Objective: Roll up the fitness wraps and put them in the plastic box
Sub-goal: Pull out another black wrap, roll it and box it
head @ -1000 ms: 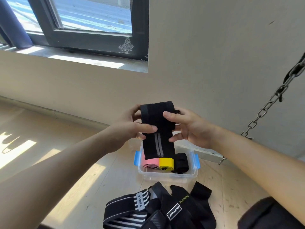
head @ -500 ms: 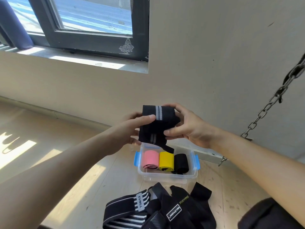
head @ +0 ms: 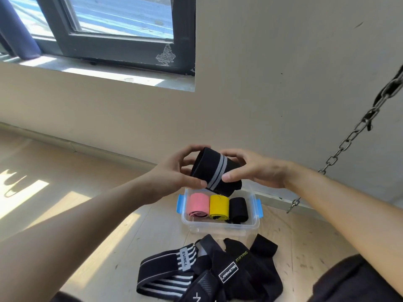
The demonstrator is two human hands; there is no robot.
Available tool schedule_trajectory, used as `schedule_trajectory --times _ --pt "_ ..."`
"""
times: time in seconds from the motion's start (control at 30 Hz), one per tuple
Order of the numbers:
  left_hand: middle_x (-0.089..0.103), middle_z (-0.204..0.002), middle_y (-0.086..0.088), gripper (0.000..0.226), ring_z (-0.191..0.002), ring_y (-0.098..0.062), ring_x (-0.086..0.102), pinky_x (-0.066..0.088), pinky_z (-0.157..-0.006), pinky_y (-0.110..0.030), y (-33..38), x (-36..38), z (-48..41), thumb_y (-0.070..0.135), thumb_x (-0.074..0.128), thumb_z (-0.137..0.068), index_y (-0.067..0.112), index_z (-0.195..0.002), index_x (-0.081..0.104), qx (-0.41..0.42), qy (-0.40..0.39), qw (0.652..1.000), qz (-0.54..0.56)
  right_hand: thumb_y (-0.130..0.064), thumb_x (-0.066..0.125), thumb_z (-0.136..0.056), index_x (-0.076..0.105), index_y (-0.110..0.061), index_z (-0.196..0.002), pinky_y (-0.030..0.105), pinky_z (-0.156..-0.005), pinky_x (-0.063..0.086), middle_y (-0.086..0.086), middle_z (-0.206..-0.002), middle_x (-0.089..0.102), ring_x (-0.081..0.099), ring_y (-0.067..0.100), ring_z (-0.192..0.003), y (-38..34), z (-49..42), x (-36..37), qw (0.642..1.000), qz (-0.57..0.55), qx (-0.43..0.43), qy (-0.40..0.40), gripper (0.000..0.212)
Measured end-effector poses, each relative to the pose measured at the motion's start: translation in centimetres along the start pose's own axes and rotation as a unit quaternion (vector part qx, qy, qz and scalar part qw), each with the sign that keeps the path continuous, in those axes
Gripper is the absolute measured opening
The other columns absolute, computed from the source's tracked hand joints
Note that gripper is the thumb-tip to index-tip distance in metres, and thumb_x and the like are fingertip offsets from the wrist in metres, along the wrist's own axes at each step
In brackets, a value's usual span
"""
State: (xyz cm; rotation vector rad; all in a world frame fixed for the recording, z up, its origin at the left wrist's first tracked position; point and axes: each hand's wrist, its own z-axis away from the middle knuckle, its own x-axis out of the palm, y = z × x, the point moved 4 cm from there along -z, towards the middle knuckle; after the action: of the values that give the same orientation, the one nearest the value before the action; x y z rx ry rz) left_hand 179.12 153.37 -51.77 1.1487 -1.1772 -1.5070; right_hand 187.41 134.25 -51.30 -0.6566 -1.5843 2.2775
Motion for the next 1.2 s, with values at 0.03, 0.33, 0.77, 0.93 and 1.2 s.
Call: schedule_trajectory --times 0.03,0.33,0.77,0.93,1.2 --pt "0.065 -0.129 -0.006 0.078 -0.112 -0.027 0.07 0.059 -0.094 -0.045 -0.3 0.2 0.0 -0.01 0.078 -0.079 0.038 -0.136 0.056 0.0 0.001 1.0 -0.011 -0.02 0.078 -0.075 0.057 -0.017 -0.133 0.047 -0.108 0.048 0.016 -0.127 0.065 0.063 0.03 -0.119 0.2 0.0 -0.1 1.0 0.015 0.003 0.01 0.062" --pt "0.065 -0.123 0.001 0.079 -0.097 -0.015 0.07 0.061 -0.085 -0.035 -5.3 -0.4 -2.2 0.016 0.09 -0.076 0.03 -0.142 0.048 -0.043 0.057 0.973 -0.217 -0.011 0.086 -0.076 0.061 -0.021 -0.124 0.026 -0.088 0.057 0.004 -0.11 0.07 0.069 0.016 -0.1 3.6 -2.4 -0.5 0.99 0.115 0.048 0.071 0.055" --pt "0.049 -0.149 0.001 0.082 -0.134 -0.019 0.049 0.041 -0.104 -0.034 -22.6 2.1 -3.6 0.049 0.079 -0.083 0.023 -0.152 0.043 -0.134 0.191 0.931 -0.279 -0.019 0.088 -0.075 0.053 -0.028 -0.126 0.039 -0.089 0.059 0.013 -0.115 0.063 0.066 0.028 -0.104 19.2 -11.3 -0.2 0.978 0.164 0.116 0.065 0.062" --pt "0.035 -0.156 0.011 0.089 -0.131 -0.015 0.053 0.05 -0.102 -0.037 -26.8 3.3 -2.9 0.05 0.08 -0.081 0.018 -0.155 0.039 -0.113 0.2 0.929 -0.291 -0.029 0.088 -0.072 0.057 -0.032 -0.125 0.042 -0.104 0.05 -0.008 -0.124 0.06 0.057 0.02 -0.121 23.7 -14.2 2.1 0.979 0.185 0.086 0.001 0.062" --pt "0.039 -0.15 0.02 0.084 -0.104 -0.009 0.061 0.059 -0.083 -0.039 -28.4 2.8 -2.8 0.057 0.082 -0.075 0.026 -0.146 0.05 -0.08 0.222 0.929 -0.283 -0.023 0.089 -0.072 0.059 -0.023 -0.131 0.033 -0.109 0.041 -0.003 -0.128 0.058 0.05 0.011 -0.124 27.0 -15.7 4.1 0.961 0.269 0.061 -0.004 0.067"
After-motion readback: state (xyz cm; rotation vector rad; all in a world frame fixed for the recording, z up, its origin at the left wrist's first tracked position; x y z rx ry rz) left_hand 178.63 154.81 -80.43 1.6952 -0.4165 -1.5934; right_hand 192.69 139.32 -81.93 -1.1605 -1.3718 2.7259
